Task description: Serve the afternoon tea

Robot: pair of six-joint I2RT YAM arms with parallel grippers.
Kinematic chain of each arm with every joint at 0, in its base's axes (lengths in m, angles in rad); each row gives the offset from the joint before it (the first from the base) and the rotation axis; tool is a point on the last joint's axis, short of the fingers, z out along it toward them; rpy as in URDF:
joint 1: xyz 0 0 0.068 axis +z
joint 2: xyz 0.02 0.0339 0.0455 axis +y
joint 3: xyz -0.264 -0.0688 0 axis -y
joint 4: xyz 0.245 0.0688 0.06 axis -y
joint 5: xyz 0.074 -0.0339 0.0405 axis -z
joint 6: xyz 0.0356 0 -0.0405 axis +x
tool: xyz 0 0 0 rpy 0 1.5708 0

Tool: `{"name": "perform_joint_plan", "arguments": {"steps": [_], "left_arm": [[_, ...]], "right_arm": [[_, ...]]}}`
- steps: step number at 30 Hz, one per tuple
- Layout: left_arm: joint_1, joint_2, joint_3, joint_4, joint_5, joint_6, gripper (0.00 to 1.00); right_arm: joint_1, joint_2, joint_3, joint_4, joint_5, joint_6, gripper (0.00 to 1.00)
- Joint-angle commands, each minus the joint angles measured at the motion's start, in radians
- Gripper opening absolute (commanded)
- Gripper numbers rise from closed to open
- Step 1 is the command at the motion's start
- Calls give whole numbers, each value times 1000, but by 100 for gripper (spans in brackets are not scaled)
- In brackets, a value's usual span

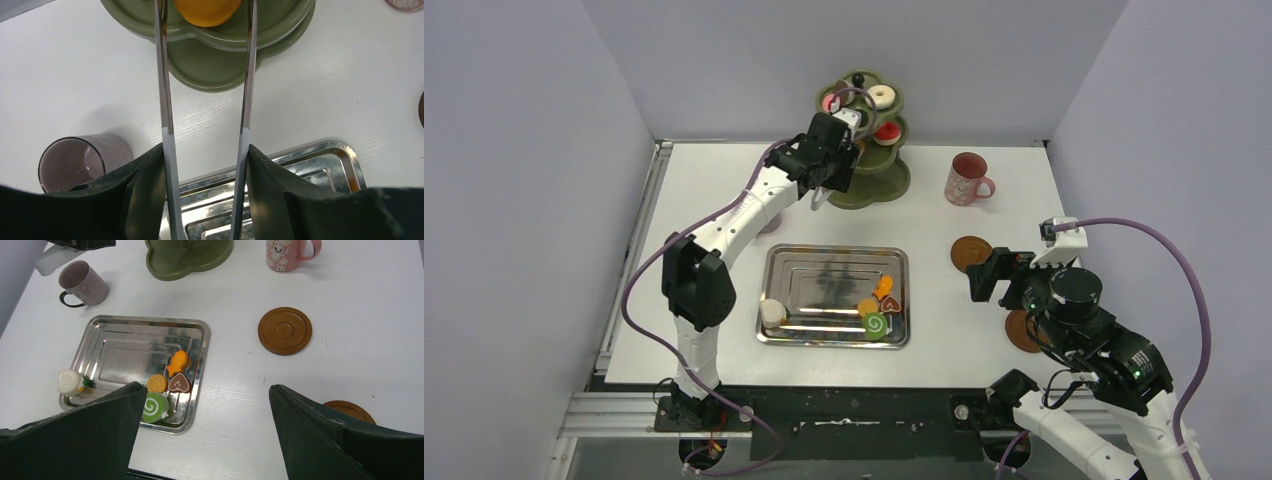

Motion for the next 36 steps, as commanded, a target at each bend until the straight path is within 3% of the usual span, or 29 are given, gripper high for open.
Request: {"name": "perform_joint_plan", "arguments": {"steps": [1, 22, 36], "left_arm": [[8, -38, 64, 65, -16, 24, 52], [9, -267, -180, 19, 58, -4, 51], [11, -579, -456, -199, 35, -145, 49]], "right_arm": [[-7, -10, 24, 32, 18, -2, 100], [-6, -21, 15, 20, 17, -3, 100], [-6, 0, 20, -4, 19, -15, 100]]}}
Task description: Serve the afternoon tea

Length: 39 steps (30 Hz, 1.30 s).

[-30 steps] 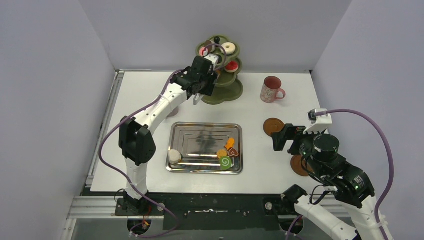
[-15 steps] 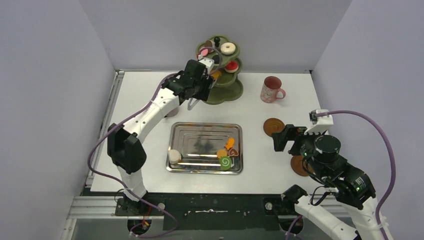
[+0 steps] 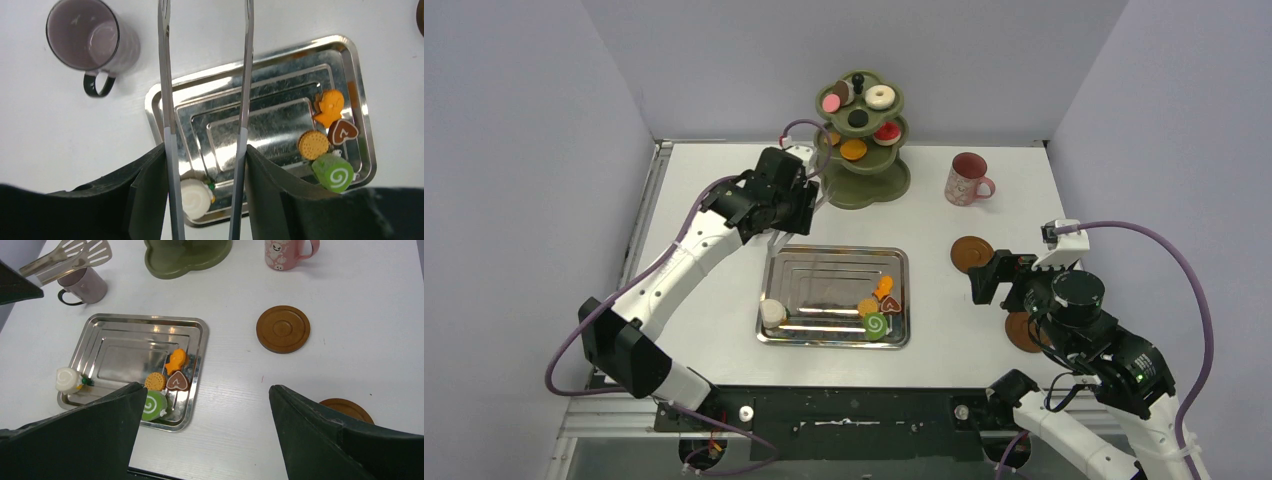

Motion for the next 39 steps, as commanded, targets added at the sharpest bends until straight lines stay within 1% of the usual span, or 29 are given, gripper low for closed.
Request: {"name": "perform_joint_plan", "arguments": {"steps": [1, 9, 18, 26, 39], "left_arm": [[6, -137, -55, -89, -6, -62, 49], [6, -269, -209, -248, -16, -96, 47], [-1, -373, -320, -386, 6, -141, 45], [-12, -387, -345, -462, 21, -165, 46], [-98, -345, -374, -499, 36, -210, 47]], "right_arm": [[-6, 14, 20, 5, 20, -15, 100], [-6, 34, 14, 11, 23, -26, 100], [-6, 46, 9, 16, 23, -32, 100], [-6, 51, 11, 19, 21, -28, 100], [-6, 43, -3, 22, 24, -27, 100]]}}
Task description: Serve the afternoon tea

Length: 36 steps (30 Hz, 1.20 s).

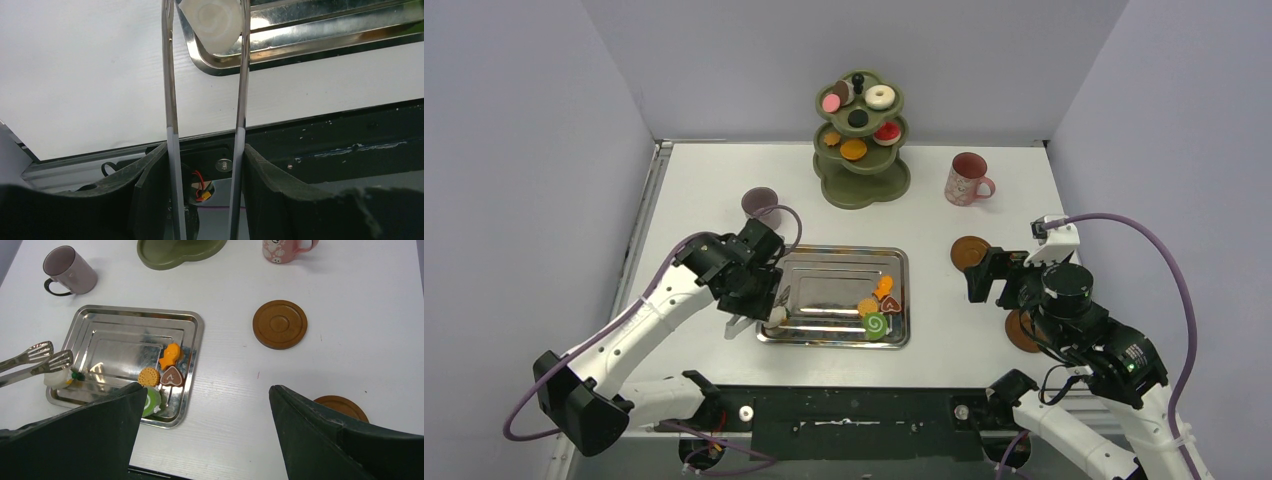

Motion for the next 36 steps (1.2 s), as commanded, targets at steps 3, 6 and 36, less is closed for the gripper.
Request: {"name": "perform_joint_plan", "arguments": {"steps": [3, 6, 36], "left_arm": [[-45, 12, 3, -26, -11, -40, 47], [-64, 34, 5, -35, -32, -43, 49], [-151, 52, 20, -60, -18, -66, 46]], "right_arm": [[-6, 6, -11, 41, 22, -9, 100], [-6, 5, -24, 49, 19, -8, 100], [-6, -19, -35, 52, 19, -7, 100]]}}
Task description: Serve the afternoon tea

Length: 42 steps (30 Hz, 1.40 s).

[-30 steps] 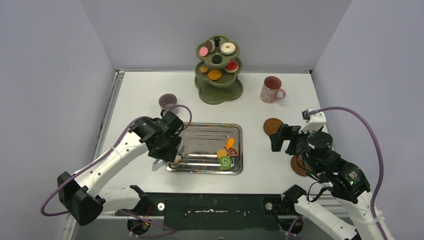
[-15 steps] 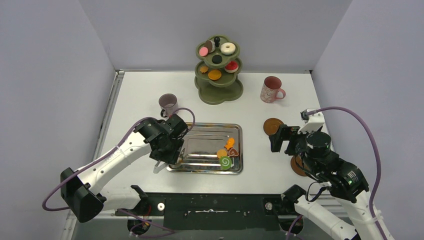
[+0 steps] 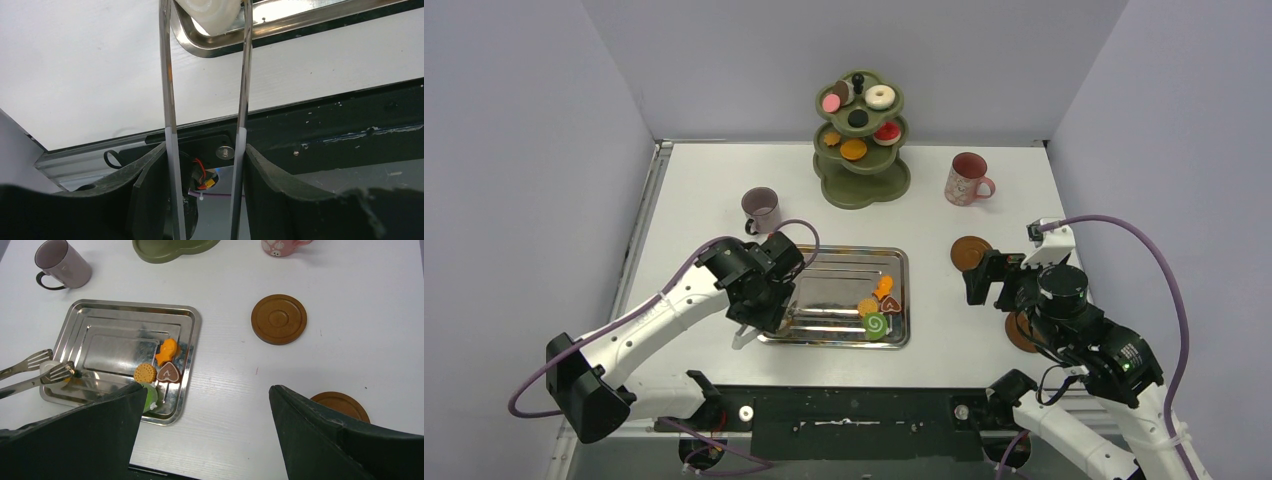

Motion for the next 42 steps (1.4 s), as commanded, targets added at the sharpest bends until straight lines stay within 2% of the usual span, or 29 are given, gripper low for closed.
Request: {"name": "perform_joint_plan", "arguments": {"steps": [1, 11, 17, 31, 35, 42], "left_arm": [[-15, -5, 29, -14, 8, -6, 45], [-21, -22, 42, 93, 34, 9, 36], [-21, -18, 70, 172, 29, 6, 35], [-10, 43, 94, 502, -29, 22, 33], [14, 78, 101, 595, -55, 38, 32], [124, 174, 128, 750, 1, 43, 32]], "right_arm": [[-6, -9, -4, 52, 19, -7, 100], [-6, -18, -16, 55, 26, -9, 100], [-6, -18, -15, 55, 26, -10, 100], [-6, -36, 7, 33, 43, -25, 100], [-6, -40, 12, 30, 36, -25, 100], [-6, -47, 18, 40, 23, -16, 100]]}}
